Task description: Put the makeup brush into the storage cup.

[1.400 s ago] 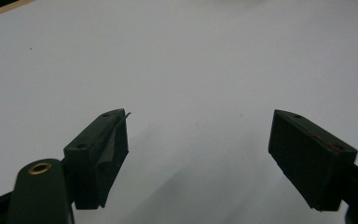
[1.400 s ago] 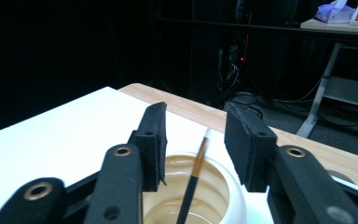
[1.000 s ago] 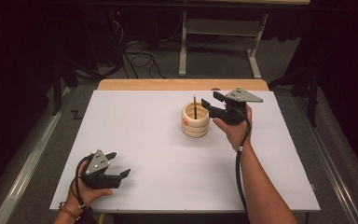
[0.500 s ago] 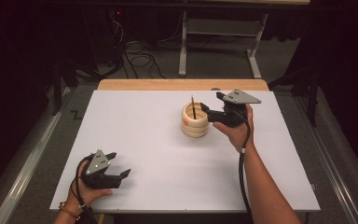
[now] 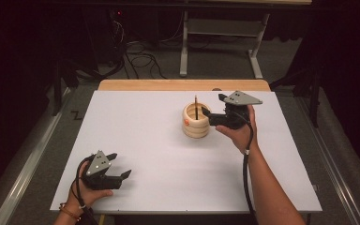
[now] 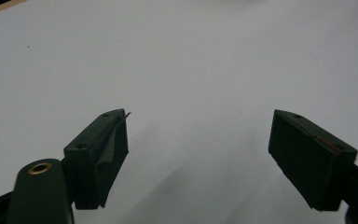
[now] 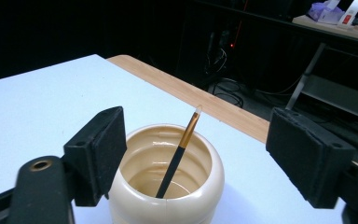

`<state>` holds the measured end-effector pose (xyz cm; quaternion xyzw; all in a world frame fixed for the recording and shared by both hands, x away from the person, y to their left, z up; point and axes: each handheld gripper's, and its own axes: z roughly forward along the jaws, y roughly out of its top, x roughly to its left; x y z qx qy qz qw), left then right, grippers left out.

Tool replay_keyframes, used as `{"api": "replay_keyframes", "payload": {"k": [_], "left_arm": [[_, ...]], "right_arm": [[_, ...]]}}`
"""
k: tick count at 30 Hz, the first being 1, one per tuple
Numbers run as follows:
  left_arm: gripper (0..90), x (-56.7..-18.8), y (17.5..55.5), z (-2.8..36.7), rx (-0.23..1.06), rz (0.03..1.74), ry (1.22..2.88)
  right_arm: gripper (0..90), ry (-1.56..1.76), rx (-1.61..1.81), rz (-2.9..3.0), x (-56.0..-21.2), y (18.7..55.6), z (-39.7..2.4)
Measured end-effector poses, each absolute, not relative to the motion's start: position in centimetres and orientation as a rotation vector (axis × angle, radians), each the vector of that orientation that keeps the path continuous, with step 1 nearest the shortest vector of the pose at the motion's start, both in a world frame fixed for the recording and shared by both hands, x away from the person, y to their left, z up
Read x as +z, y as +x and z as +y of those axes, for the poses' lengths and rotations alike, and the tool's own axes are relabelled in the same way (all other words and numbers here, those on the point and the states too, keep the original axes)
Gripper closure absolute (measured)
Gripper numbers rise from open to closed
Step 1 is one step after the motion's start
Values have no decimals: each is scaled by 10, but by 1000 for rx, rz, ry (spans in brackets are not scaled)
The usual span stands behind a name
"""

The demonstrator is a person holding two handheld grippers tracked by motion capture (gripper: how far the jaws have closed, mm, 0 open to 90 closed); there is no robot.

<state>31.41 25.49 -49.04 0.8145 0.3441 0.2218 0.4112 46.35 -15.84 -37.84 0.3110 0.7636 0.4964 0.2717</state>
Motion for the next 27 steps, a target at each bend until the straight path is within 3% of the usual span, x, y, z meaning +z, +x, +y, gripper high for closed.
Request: {"api": "replay_keyframes", "payload": {"k": [3, 27], "left_arm": [[205, -490, 314, 255, 557, 866, 2047], [205, -490, 314, 256, 557, 867, 2046]], "right_arm": [[172, 840, 1320, 2055, -379, 463, -158], [204, 804, 1227, 2110, -373, 456, -168]]}}
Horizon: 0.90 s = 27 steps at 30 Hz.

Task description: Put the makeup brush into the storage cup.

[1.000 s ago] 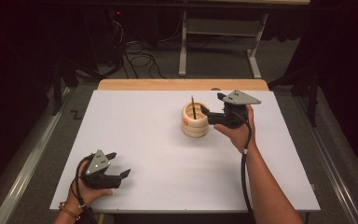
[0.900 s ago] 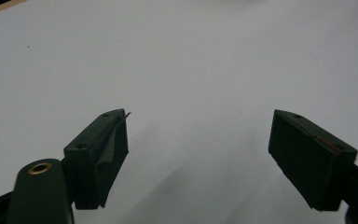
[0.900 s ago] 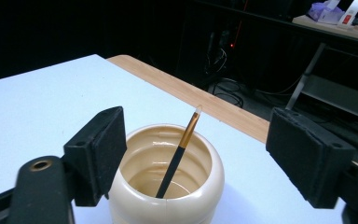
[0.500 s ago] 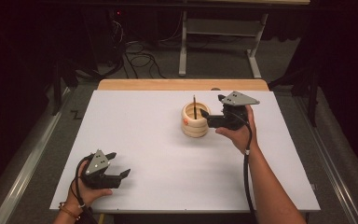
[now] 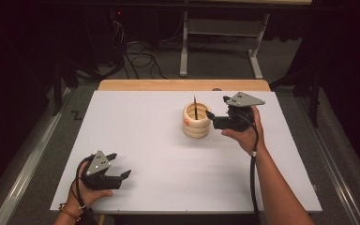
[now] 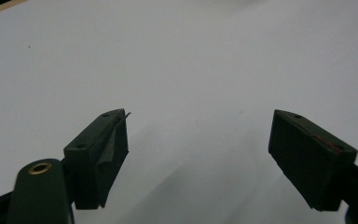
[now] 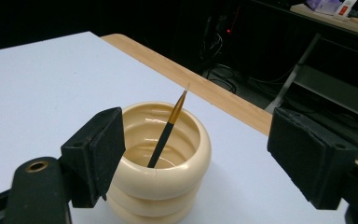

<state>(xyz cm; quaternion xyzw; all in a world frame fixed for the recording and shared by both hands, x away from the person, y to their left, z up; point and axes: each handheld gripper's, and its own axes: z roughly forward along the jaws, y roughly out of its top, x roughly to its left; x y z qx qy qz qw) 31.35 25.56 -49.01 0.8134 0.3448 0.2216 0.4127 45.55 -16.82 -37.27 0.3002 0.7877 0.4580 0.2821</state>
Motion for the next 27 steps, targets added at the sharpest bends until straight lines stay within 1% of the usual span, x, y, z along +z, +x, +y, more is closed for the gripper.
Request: {"api": "replay_keyframes", "payload": {"k": [27], "left_arm": [[205, -491, 314, 255, 558, 868, 2048]], "right_arm": [[217, 799, 1188, 2115, -372, 446, -184]]}}
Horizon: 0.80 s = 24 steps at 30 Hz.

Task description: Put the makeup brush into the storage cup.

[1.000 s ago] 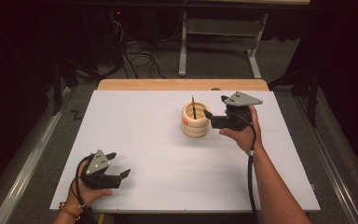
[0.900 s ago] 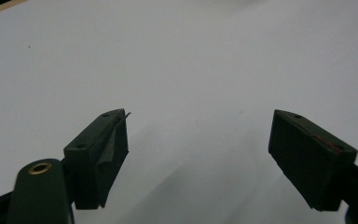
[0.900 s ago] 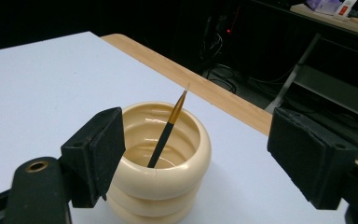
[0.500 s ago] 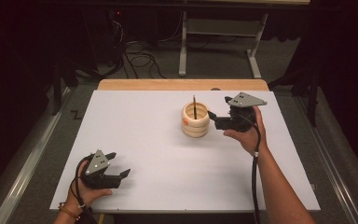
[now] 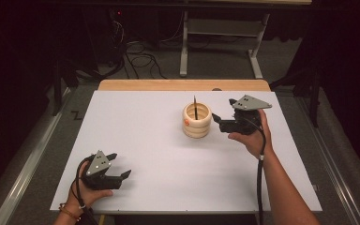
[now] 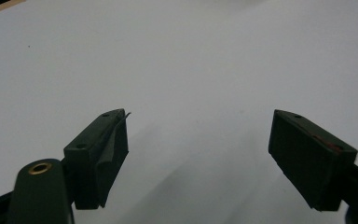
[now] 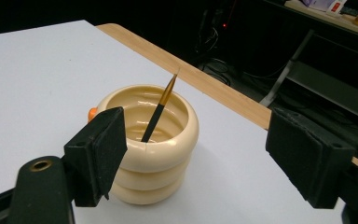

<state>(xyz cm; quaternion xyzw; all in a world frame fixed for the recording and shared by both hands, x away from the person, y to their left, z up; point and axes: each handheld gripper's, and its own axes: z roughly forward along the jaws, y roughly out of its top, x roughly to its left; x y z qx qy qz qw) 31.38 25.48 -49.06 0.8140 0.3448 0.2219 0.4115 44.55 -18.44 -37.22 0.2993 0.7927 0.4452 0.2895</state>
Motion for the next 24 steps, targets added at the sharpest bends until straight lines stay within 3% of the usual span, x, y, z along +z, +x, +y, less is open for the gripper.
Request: {"api": "replay_keyframes", "payload": {"k": [24], "left_arm": [[205, -490, 314, 254, 556, 862, 2056]], "right_arm": [[217, 793, 1156, 2111, -375, 431, -204]]}}
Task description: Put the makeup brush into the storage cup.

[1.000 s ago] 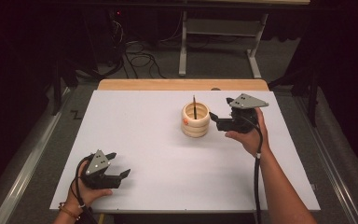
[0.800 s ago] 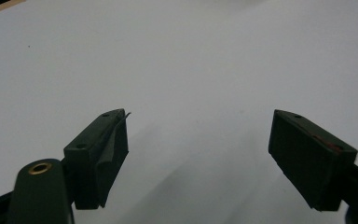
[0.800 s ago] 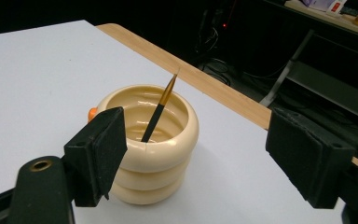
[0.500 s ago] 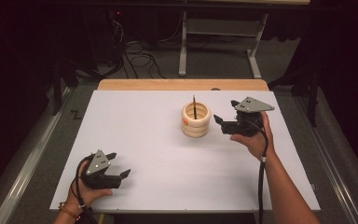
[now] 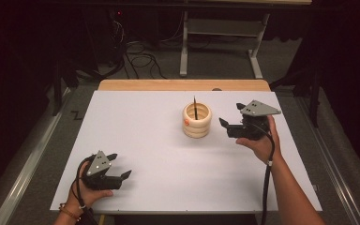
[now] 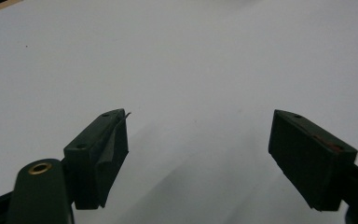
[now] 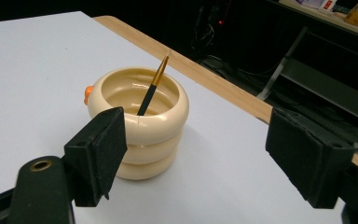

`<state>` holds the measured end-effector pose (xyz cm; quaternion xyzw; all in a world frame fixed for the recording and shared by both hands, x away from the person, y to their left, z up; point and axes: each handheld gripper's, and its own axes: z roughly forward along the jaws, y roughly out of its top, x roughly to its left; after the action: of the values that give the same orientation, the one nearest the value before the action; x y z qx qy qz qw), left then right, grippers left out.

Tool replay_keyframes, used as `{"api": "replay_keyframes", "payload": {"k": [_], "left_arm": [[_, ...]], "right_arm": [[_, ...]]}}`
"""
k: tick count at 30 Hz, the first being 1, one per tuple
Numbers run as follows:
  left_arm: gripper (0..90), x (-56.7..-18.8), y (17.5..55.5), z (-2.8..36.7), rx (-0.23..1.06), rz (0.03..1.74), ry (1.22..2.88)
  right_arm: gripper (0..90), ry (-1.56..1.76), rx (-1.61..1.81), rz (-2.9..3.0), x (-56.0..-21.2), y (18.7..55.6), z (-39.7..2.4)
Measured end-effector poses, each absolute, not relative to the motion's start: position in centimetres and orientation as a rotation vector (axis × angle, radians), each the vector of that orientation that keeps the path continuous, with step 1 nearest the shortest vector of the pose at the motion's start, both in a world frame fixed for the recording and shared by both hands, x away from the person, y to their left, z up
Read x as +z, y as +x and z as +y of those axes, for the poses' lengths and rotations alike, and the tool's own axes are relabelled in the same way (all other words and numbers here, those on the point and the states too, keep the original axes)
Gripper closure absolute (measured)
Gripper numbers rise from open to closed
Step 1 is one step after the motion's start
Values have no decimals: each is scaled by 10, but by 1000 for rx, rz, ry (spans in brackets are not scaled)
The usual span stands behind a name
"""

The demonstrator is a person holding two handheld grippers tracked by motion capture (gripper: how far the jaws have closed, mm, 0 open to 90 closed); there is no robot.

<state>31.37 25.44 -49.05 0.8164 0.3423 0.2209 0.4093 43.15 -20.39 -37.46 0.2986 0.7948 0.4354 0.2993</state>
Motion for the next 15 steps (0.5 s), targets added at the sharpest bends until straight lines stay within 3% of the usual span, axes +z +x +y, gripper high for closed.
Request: {"api": "replay_keyframes", "payload": {"k": [15], "left_arm": [[205, -491, 314, 254, 558, 858, 2061]], "right_arm": [[217, 778, 1128, 2118, -378, 423, -211]]}}
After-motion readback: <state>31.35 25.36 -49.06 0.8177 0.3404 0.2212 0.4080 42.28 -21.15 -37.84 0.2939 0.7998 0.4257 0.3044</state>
